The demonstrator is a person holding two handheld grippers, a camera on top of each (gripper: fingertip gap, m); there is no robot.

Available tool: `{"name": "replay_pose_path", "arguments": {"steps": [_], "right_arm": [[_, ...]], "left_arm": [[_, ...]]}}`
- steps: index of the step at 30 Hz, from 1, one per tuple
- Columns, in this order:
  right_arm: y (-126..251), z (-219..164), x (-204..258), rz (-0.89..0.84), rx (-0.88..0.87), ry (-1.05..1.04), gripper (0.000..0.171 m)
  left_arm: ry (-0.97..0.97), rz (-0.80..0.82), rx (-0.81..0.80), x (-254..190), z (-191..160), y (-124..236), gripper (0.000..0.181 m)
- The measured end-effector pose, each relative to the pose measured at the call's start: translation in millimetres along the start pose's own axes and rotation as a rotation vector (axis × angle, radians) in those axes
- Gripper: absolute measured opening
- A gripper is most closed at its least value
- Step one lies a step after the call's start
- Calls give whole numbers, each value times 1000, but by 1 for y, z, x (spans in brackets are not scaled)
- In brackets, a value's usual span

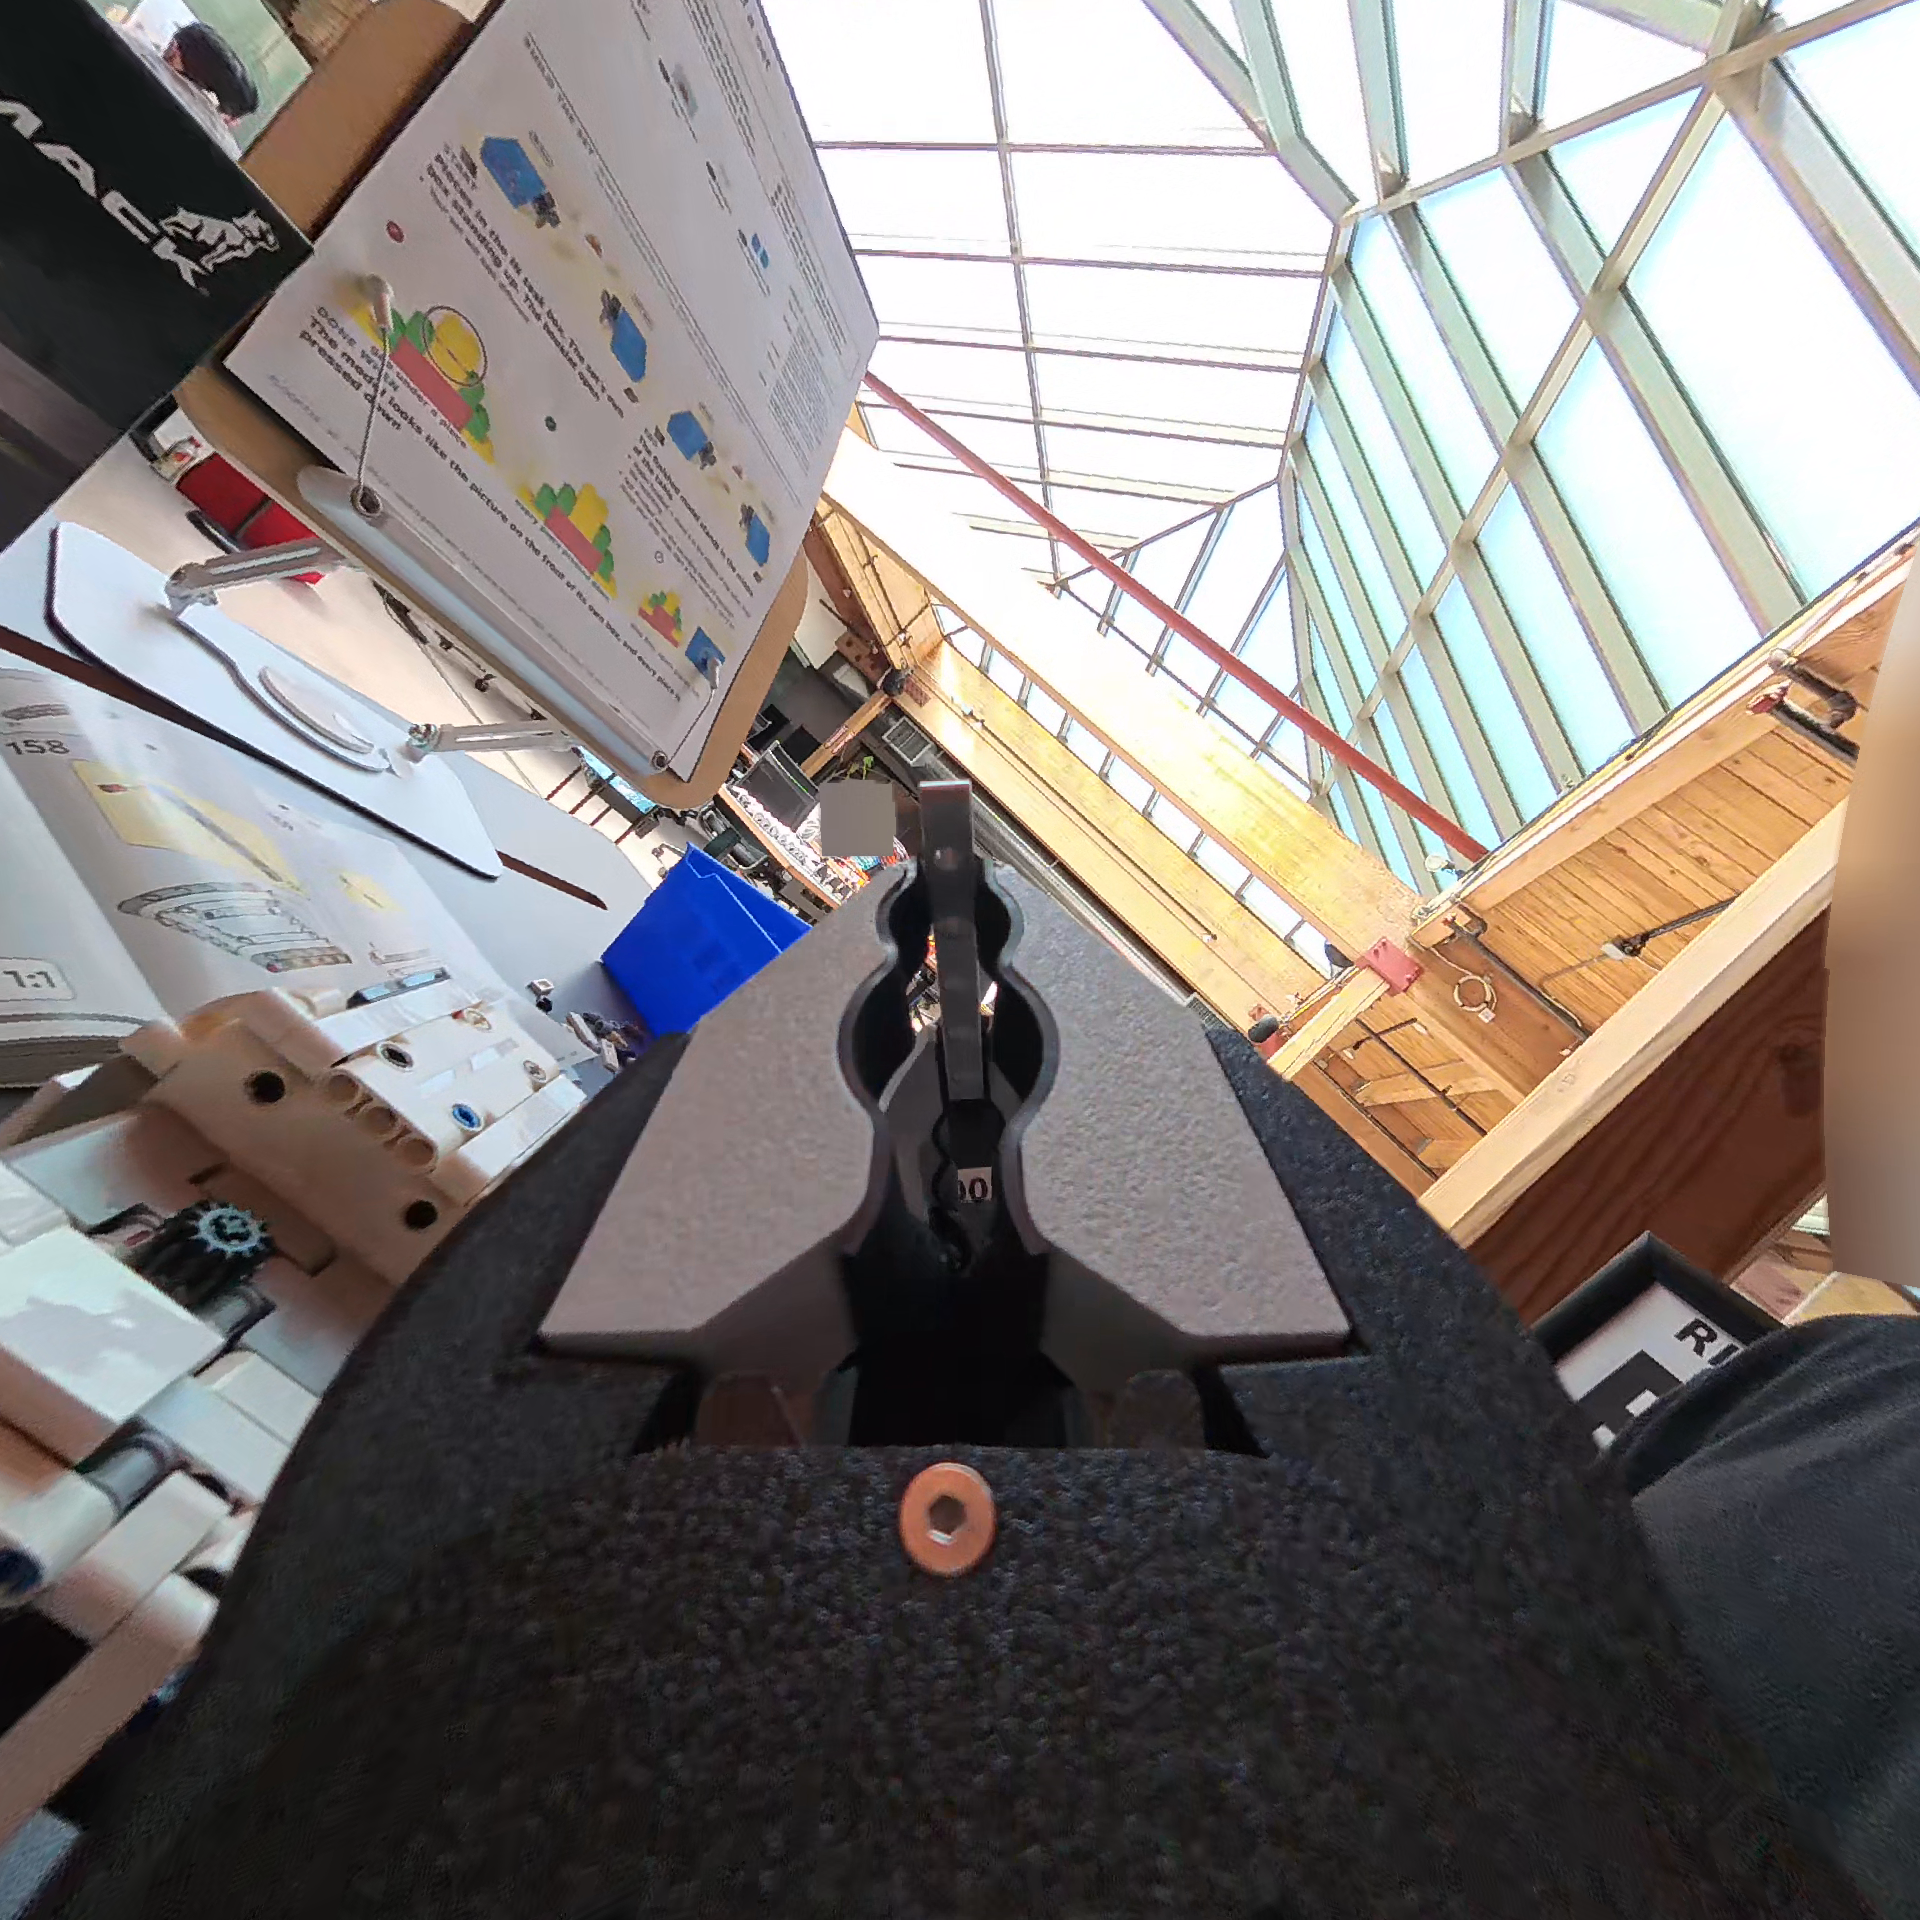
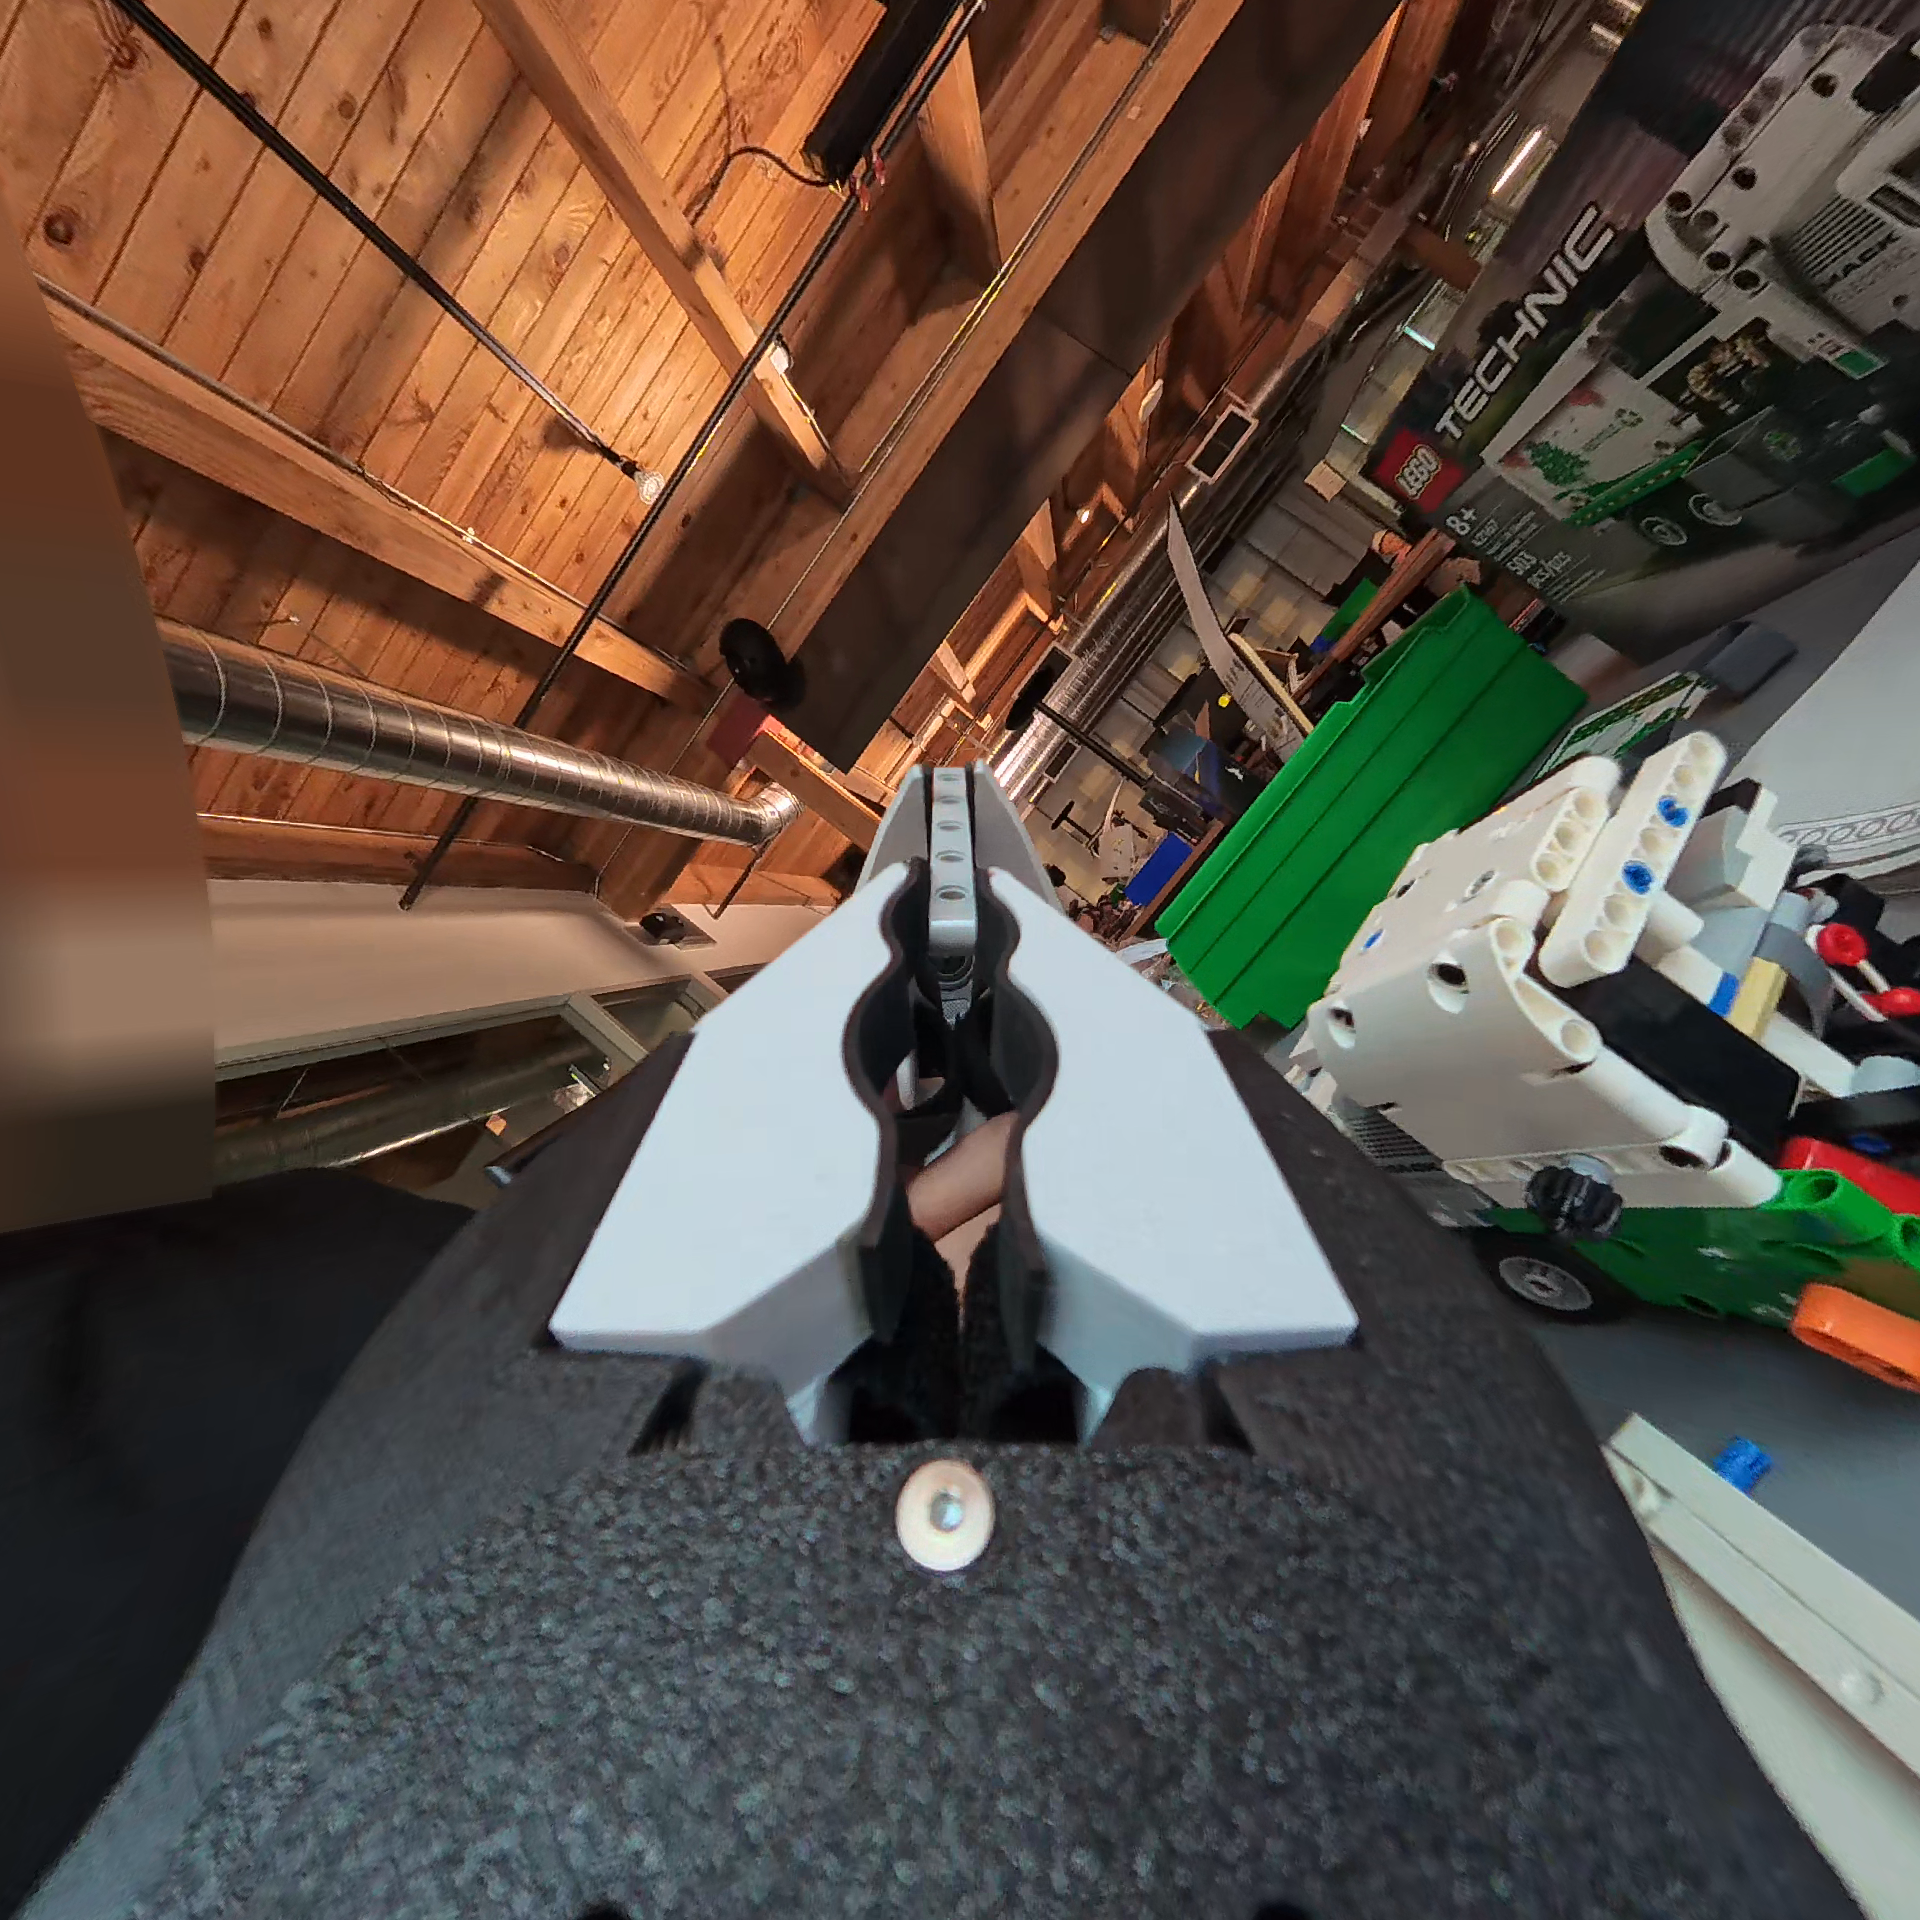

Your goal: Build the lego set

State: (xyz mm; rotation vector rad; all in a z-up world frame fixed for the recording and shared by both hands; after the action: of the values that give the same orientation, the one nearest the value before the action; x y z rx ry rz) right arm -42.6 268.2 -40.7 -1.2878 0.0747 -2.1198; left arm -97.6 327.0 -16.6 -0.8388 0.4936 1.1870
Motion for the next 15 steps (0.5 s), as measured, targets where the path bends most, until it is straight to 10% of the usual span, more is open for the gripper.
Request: {"name": "replay_pose_path", "arguments": {"steps": [15], "right_arm": [[10,-13,21,-160,243,373,18]], "left_arm": [[-240,31,288,-9,25,31,5]]}}
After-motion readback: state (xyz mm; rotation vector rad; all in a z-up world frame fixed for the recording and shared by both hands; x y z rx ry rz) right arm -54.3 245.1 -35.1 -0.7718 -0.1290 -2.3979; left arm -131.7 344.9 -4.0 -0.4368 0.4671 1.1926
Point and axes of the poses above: each gripper's, where its closed fingertips meet, y back along the fingers, z out of its top, x = y × z across the jaws, the point moved 4 cm from there along y, back along the fingers, and after that the axes turned 7 degrees about x, right-handed, at the moved point
